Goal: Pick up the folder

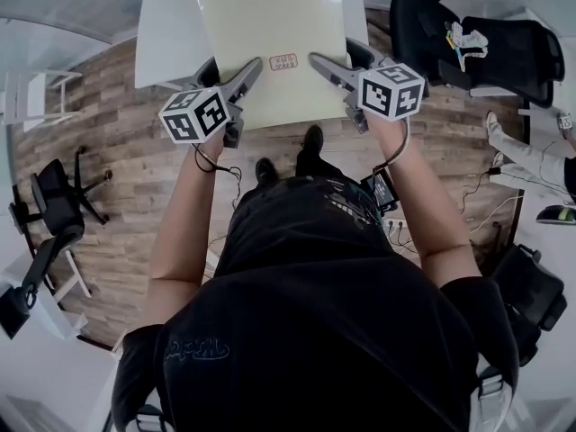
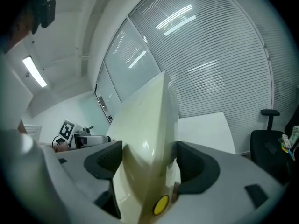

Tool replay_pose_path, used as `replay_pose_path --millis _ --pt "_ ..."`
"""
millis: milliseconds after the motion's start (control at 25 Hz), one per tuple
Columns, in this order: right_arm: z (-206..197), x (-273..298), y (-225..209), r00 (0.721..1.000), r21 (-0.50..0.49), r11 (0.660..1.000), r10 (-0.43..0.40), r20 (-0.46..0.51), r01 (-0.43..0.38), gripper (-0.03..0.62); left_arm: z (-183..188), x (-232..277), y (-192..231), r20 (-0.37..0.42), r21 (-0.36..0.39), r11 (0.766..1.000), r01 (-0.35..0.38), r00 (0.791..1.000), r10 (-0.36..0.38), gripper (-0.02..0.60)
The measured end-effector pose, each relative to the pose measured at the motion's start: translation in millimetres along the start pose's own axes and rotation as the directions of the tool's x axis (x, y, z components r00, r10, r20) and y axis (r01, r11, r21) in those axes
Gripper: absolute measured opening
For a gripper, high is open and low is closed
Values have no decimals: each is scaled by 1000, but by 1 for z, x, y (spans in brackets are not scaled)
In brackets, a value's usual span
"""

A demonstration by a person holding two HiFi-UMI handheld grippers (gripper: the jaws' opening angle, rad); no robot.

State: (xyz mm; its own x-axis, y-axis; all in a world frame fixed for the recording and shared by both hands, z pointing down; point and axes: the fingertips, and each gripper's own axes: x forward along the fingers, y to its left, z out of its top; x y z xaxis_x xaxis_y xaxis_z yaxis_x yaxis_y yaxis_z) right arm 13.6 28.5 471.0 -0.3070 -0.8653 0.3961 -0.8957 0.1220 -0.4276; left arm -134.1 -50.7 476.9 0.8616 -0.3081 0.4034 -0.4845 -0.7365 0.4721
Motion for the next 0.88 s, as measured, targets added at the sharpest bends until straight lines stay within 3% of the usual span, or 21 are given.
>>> replay_pose_path --millis 120,360,880 --pt "-10 -4 28 1000 0 1000 -13 19 13 360 -5 -27 4 2 13 1000 15 1000 -15 420" --pt "-47 -10 126 997 -20 999 -35 69 37 360 -26 -122 20 31 53 997 51 998 -53 420" --pt "-51 -11 133 998 7 999 -36 52 36 360 -26 -131 19 -5 50 998 43 999 -43 420"
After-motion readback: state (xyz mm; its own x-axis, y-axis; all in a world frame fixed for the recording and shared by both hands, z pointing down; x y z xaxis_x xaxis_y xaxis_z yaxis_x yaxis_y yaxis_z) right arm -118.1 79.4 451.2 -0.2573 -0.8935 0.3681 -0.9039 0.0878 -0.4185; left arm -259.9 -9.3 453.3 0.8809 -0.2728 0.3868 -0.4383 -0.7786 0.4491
